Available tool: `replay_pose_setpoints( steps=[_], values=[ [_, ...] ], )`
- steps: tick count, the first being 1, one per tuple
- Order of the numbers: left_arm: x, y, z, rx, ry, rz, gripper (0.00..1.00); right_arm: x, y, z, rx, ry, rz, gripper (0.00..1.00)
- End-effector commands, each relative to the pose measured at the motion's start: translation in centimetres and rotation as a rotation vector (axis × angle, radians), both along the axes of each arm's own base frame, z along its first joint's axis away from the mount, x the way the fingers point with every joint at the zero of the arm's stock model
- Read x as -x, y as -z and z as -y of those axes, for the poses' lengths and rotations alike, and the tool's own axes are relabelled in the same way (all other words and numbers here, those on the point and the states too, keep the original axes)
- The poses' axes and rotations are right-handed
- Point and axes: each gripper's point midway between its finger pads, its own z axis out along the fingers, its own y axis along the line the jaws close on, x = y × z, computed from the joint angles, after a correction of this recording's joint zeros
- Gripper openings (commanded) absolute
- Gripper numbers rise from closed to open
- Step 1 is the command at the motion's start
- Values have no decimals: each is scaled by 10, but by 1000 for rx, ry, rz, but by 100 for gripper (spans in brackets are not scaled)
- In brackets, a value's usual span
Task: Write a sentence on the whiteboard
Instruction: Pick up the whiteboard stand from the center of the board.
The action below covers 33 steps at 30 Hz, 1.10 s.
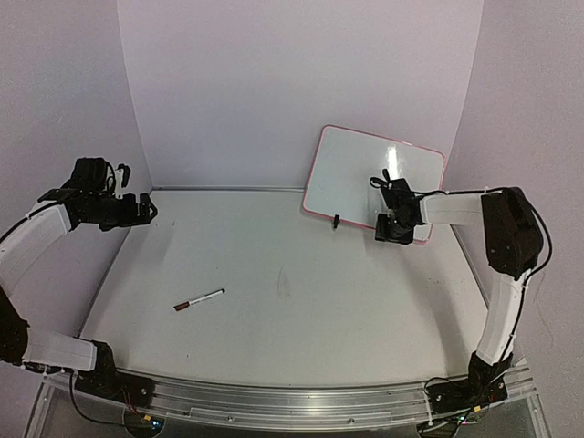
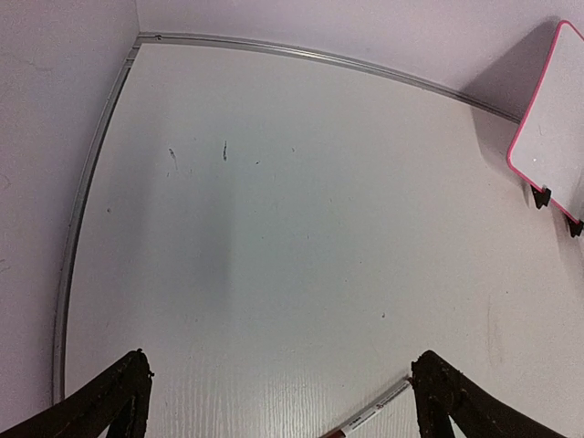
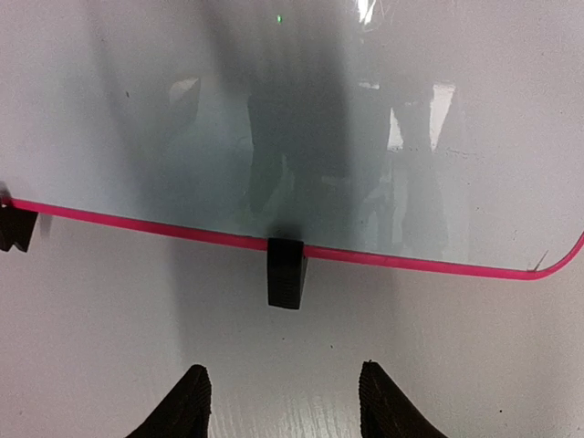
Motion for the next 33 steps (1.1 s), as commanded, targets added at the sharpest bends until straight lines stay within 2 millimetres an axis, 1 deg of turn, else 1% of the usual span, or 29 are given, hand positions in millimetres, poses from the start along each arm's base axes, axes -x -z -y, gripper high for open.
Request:
replay_pose_setpoints(
  steps=[1, 8, 14, 17, 27, 33],
  values=[
    [-7, -10, 3, 11, 17, 36, 100, -15, 0, 5, 66, 28, 30, 49],
    [-7, -7, 4, 19, 23, 25, 99, -25, 15, 4, 90, 37, 17, 43],
    [-8, -5, 6, 25, 28, 17, 99, -34, 23, 4, 100, 52, 17, 38],
    [-8, -5, 6, 28, 29, 15, 100, -37, 28, 3, 101, 55, 14, 34],
    [-9, -1, 8, 32, 34, 3, 99, -42, 33, 6, 122, 73, 31, 25],
    [-9, 1, 8, 34, 36, -4, 100, -49, 37, 6, 144, 60, 36, 23]
  ],
)
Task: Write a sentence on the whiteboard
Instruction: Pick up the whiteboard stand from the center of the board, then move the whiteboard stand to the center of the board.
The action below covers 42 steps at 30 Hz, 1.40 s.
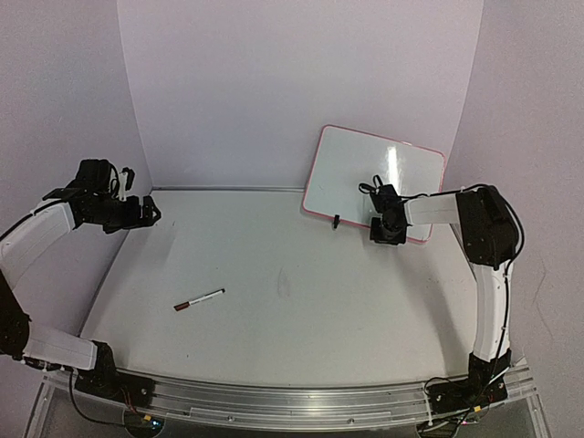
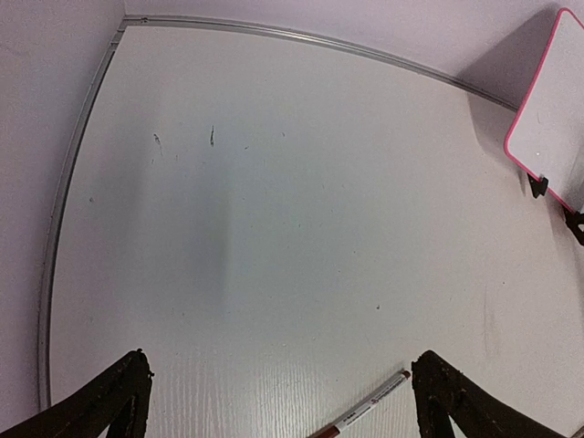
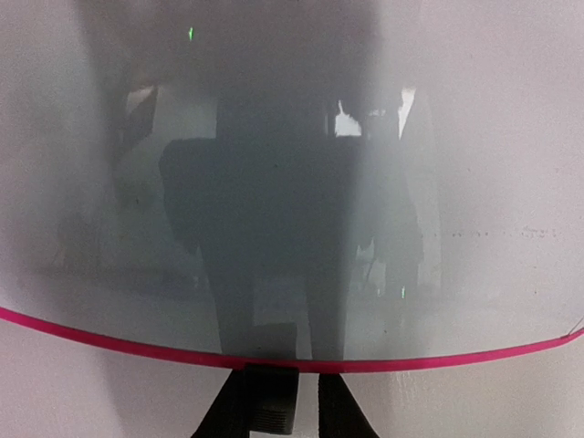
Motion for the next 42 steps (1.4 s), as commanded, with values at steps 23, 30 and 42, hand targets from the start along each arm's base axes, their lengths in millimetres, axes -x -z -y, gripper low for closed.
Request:
replay_pose_setpoints(
  steps=[23, 30, 42],
  values=[
    [-9, -3, 5, 19, 22, 6, 100, -13, -3, -4, 22, -38, 69, 0],
    [-9, -2, 5, 21, 24, 1, 99, 11, -12, -17, 39, -109, 108, 0],
    [-10, 0, 3, 14, 18, -4, 100, 78, -28, -59, 29, -204, 146, 0]
  ],
)
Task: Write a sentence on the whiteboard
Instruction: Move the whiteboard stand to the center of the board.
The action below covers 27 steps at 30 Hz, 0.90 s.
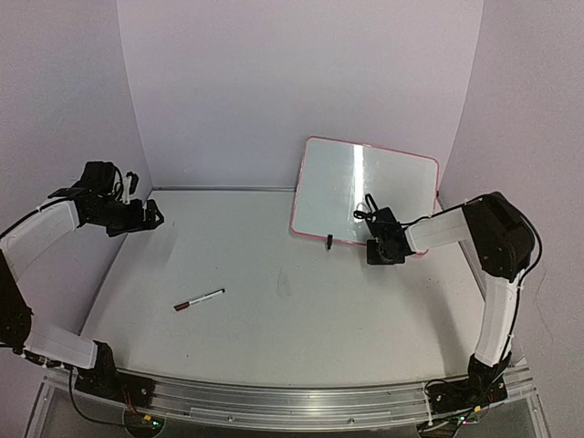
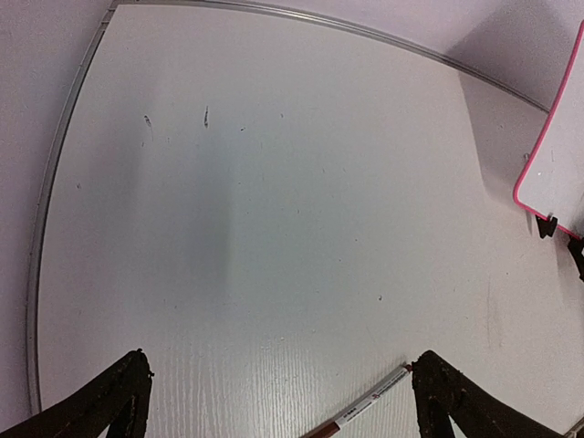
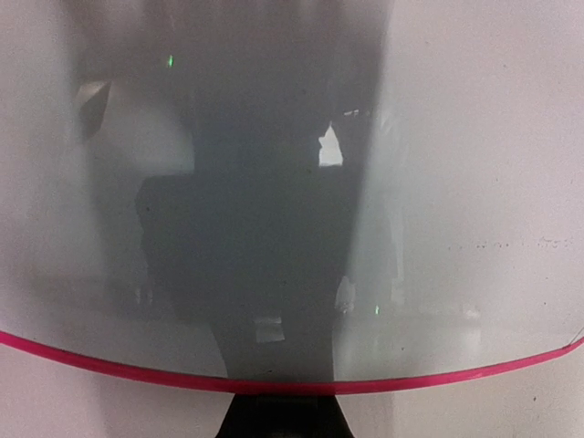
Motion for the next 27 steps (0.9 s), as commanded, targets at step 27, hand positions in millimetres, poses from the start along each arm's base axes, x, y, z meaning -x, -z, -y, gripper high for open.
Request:
replay_pose_setpoints(
  steps=[27],
  values=[
    [-8, -10, 0, 5, 3, 31, 100, 136, -19, -147, -69, -257, 49, 0]
  ],
)
